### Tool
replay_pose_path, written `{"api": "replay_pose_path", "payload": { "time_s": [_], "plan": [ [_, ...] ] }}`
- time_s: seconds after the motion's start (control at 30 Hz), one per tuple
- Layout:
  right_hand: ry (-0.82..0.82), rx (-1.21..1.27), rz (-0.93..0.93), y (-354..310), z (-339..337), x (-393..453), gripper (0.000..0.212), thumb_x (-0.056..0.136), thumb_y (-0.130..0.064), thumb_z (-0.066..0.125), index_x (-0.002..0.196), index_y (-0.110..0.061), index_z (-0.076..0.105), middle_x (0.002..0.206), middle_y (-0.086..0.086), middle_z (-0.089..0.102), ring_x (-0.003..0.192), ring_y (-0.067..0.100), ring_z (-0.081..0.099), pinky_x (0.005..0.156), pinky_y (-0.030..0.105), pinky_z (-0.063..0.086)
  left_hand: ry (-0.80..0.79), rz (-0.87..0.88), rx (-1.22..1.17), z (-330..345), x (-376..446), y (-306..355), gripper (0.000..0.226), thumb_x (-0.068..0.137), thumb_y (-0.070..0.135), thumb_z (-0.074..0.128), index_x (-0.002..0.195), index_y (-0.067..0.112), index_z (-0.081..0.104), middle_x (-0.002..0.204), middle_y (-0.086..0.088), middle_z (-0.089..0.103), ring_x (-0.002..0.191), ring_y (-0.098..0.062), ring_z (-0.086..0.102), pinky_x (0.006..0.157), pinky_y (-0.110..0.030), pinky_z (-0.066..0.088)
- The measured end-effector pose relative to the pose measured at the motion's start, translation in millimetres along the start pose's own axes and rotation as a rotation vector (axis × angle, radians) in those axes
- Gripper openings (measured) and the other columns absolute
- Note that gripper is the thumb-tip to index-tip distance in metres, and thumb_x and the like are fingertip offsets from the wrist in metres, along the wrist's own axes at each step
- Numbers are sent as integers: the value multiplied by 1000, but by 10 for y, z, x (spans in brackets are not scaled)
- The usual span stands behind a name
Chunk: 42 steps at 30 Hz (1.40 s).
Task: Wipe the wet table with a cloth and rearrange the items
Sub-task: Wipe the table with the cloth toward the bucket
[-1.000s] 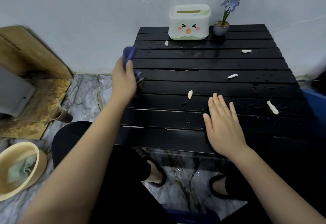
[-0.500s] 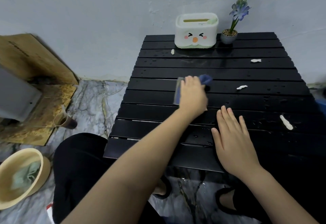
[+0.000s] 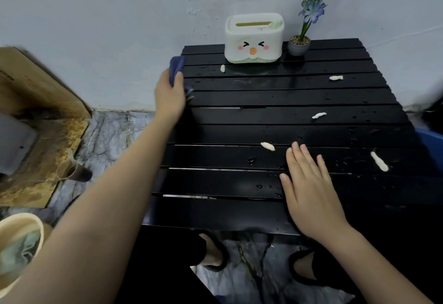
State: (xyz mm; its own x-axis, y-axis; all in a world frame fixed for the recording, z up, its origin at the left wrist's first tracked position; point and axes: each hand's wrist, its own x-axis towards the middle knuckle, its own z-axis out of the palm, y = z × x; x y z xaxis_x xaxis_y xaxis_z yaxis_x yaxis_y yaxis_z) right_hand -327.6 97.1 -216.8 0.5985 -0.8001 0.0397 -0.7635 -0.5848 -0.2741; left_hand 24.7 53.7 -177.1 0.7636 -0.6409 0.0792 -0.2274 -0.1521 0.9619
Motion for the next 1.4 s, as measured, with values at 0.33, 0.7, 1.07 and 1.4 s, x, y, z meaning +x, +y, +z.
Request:
{"api": "replay_pose_path", "payload": {
  "time_s": [0.33, 0.7, 1.07, 1.4],
  "plan": [
    [-21, 2, 23, -33, -4, 4, 64, 104, -42, 9, 158, -9, 13, 168, 1, 6, 156, 11, -4, 128, 38, 0, -97, 330, 1150, 613, 76, -357, 45, 101, 37, 33, 121, 2, 51, 130, -21, 50, 120, -38, 44, 101, -47, 35],
    [-22, -14, 44, -45, -20, 15, 63, 104, -40, 15, 158, -7, 23, 167, 4, 16, 156, 15, 8, 127, 44, 11, -702, 362, 445, 1954, -665, 276, 40, 106, 28, 40, 138, 7, 49, 134, -16, 56, 130, -33, 47, 111, -42, 34],
    [-55, 92, 41, 11, -116, -49, 67, 104, -50, 21, 160, -13, 12, 168, -2, 3, 155, 7, -6, 127, 34, -3, -209, -77, -92, 207, -452, 319, 21, 102, 30, 51, 88, 18, 61, 77, -5, 59, 66, -13, 55, 60, -20, 46],
    [-72, 45, 77, 444, -352, -311, 75, 101, -57, 24, 160, -13, 14, 169, 1, 4, 155, 10, -6, 128, 37, -2, -262, 298, 887, -563, -1502, -382, 66, 103, 45, 39, 155, 10, 21, 164, -11, 19, 151, -29, 14, 121, -44, 16]
  ]
}}
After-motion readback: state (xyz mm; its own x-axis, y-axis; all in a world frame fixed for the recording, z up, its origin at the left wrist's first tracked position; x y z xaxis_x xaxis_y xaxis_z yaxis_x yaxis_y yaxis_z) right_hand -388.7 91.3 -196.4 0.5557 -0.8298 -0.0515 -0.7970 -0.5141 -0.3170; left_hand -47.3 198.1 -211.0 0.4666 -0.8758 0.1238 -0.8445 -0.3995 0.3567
